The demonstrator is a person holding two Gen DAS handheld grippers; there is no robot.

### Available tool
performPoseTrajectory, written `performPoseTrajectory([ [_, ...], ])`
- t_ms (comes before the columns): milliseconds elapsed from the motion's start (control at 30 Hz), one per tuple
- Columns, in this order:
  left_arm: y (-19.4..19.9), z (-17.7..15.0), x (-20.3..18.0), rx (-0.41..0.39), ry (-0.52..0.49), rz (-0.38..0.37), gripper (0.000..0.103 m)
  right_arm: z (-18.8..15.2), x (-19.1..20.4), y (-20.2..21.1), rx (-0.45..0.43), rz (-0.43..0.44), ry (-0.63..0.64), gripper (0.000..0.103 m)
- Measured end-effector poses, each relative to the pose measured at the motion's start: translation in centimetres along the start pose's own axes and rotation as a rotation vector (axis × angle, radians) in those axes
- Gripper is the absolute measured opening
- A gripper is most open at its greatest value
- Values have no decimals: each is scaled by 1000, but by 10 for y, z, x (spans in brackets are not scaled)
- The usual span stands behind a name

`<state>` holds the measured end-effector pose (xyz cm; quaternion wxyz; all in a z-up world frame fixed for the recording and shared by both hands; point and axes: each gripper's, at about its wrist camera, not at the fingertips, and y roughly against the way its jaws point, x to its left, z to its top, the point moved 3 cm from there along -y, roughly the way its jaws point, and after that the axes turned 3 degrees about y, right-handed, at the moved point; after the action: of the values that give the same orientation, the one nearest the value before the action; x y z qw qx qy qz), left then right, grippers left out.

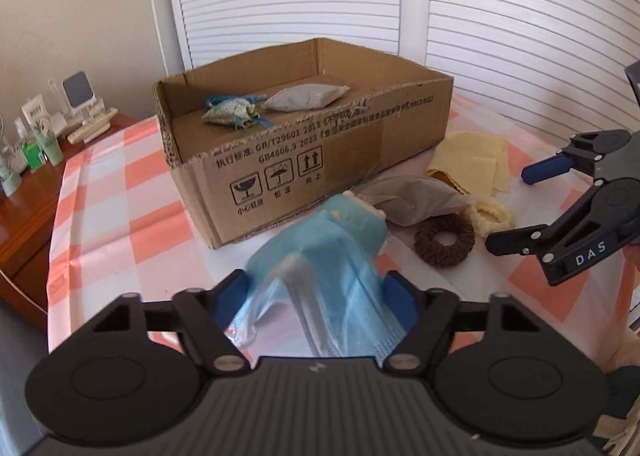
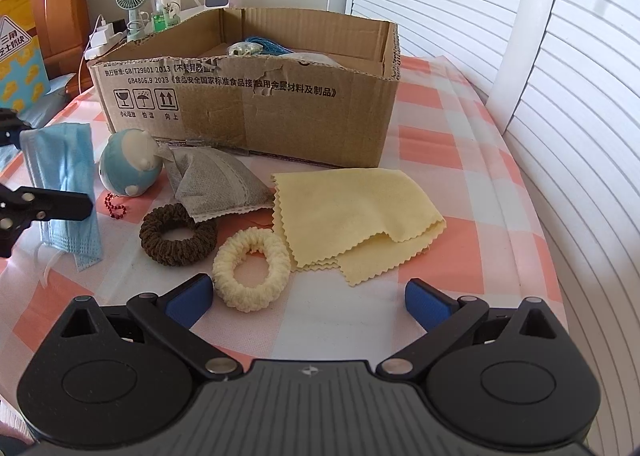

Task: Organize soft objects
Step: 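Reach the left gripper to the blue face mask and grasp it, then grasp the cream terry scrunchie with the right gripper while the left gripper lifts the mask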

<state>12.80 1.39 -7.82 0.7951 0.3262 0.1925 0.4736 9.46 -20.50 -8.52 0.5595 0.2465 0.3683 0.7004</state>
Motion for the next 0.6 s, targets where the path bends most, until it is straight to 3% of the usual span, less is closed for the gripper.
performPoseTrajectory([
  [200,3,-4,5,-9,57,2,42,0,0,1,-3,2,5,103],
  [333,6,-4,6,-13,72,6,41,2,4,3,4,18,30,101],
  [600,6,-4,5,-5,71,13,41,5,16,15,-50,73,82,74],
])
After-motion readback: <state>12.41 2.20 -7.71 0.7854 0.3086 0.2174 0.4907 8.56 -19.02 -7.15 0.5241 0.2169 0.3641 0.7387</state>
